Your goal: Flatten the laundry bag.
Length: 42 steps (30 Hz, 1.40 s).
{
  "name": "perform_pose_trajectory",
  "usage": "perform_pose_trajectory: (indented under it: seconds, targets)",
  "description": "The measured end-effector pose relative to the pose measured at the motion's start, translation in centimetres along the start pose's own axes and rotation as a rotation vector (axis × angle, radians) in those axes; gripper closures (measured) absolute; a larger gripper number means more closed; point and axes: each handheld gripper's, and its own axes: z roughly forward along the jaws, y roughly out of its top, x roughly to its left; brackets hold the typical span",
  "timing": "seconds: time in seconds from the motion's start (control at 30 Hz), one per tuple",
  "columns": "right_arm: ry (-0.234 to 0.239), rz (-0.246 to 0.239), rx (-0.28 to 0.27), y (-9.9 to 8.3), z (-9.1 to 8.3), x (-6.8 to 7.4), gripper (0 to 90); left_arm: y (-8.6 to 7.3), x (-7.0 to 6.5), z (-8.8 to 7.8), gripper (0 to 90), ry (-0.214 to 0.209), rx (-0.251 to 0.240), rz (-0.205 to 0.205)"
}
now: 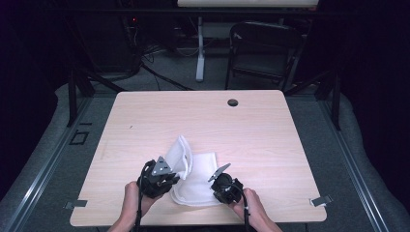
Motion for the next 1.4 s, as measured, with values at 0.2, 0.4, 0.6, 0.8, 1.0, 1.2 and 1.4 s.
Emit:
perform_pose_trajectory:
  seconds: [0.2, 0.4, 0.6, 0.8, 1.0, 1.2, 1.4]
  targets:
    - [-0.013, 0.015, 0.007, -0.2, -0.1, -0.3, 90.0, -0.3, 0.4, -0.3, 82.7, 0.002, 0.002, -0.015]
    - [-0.021, 0.028, 0.004, -0.4, -0.2, -0.3, 90.0, -0.8, 0.9, -0.7, 82.9, 0.0, 0.008, -0.038]
    - [-0.02, 0.036, 0.006, -0.5, -0.3, -0.5, 90.0, -1.2, 1.5, -0.9, 83.1, 0.005, 0.021, -0.063]
    - [-0.019, 0.044, 0.009, -0.6, -0.4, -0.6, 90.0, -1.7, 1.9, -1.0, 83.7, 0.007, 0.042, -0.086]
    - [-0.022, 0.046, 0.009, -0.7, -0.4, -0.7, 90.0, -2.2, 2.3, -1.3, 83.9, -0.001, 0.062, -0.105]
    - [-0.018, 0.047, 0.011, -0.7, -0.5, -0.8, 90.0, -2.7, 2.6, -1.5, 82.6, -0.019, 0.086, -0.121]
    - [-0.017, 0.048, 0.013, -0.8, -0.5, -0.9, 90.0, -3.3, 2.8, -2.0, 78.9, -0.034, 0.105, -0.128]
